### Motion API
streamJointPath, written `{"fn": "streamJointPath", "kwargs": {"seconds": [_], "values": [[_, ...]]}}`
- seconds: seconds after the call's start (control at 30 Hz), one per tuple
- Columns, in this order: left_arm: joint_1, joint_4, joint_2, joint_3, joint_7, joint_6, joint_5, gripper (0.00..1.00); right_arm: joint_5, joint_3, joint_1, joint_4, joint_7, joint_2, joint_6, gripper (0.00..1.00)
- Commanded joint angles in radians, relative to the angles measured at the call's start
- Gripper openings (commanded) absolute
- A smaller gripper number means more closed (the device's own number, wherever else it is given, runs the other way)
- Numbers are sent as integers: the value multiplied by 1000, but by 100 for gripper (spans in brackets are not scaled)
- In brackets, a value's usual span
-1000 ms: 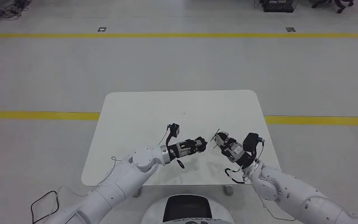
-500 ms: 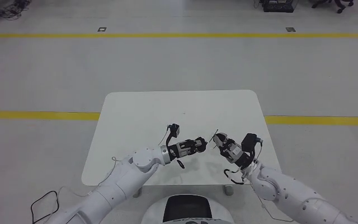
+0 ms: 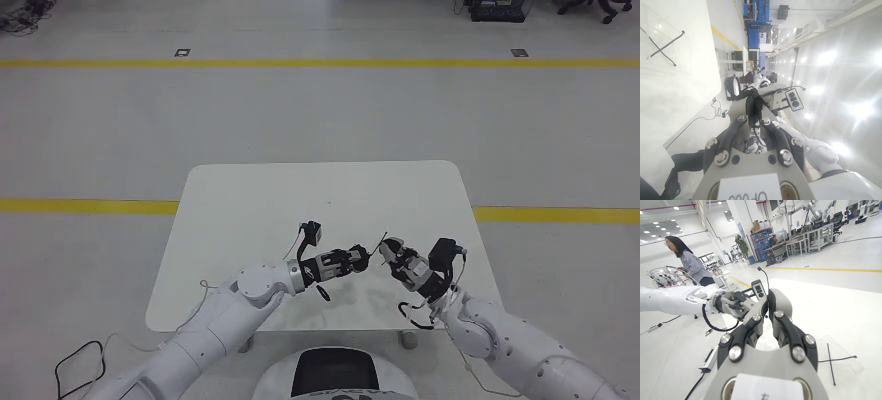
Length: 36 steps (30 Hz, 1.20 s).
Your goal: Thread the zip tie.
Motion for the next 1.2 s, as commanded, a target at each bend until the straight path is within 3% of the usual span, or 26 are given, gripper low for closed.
{"fn": "streamJointPath", "kwargs": {"seconds": [0.0,1.17], "values": [[0,1,-1,-1,0,0,0,0,-1,5,-3,2,4,-3,0,0],[10,4,-11,-20,-16,0,9,0,-54,60,-43,15,61,-42,0,0]]}}
